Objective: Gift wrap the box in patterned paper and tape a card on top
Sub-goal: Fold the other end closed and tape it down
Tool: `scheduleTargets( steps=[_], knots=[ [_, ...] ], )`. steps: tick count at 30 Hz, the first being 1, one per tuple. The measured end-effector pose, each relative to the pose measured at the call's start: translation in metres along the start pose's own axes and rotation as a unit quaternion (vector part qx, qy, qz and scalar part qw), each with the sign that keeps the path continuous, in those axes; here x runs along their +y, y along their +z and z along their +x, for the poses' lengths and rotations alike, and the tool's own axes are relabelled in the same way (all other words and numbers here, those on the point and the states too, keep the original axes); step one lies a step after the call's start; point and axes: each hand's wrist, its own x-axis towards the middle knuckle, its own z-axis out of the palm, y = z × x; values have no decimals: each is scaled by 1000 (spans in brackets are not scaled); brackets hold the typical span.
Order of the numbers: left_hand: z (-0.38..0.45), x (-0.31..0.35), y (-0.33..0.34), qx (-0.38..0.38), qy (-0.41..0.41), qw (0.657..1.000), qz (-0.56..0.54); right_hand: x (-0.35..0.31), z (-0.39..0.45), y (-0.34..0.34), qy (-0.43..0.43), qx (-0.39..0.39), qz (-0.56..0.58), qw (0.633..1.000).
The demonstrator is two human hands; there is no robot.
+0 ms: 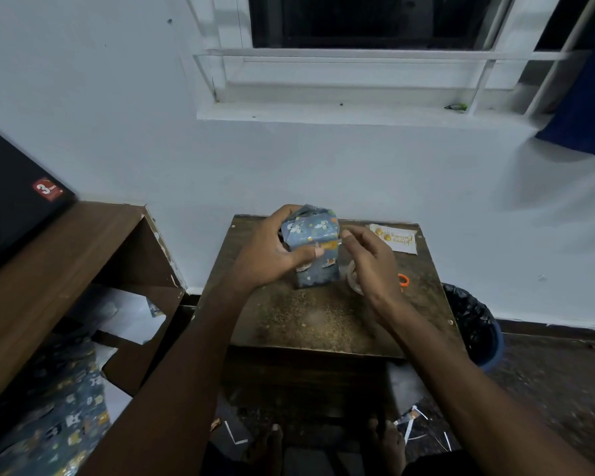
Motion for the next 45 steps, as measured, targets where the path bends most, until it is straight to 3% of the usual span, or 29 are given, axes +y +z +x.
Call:
scheduleTargets(
  steps=[3, 5, 10, 15, 19, 23, 26, 33, 38, 41, 45],
  knots=[
    [4, -13, 3, -55, -37, 997, -40, -12, -9, 2, 3, -82, 48, 995],
    [5, -21, 8, -68, -51, 995, -58, -11, -13, 7, 5, -112, 19, 994],
    [10, -23, 21, -18, -125, 967, -222, -2, -19, 11, -36, -112, -70, 991],
    [11, -27, 28, 13, -146, 943, -299, 2, -18, 13, -114, -134, -193, 965],
    [9, -26, 27, 18, -145, 931, -334, 5, -19, 16, -197, -71, -211, 955],
    [10, -23, 28, 47, -149, 906, -394, 10, -24, 19, -201, 12, -62, 977],
    [11, -23, 28, 55, -149, 903, -398, 16, -24, 19, -198, 33, -25, 979],
    [13, -19, 25, 57, -150, 883, -441, 25, -19, 16, -276, 43, -122, 952],
    [20, -21, 19, 118, -143, 913, -362, 16, -17, 15, -238, 41, -91, 966],
    [21, -21, 10, 72, -125, 931, -335, 14, -17, 12, -208, -2, -43, 977],
    [15, -14, -1, -8, -125, 936, -328, 13, -17, 6, -209, -28, -60, 976]
  ],
)
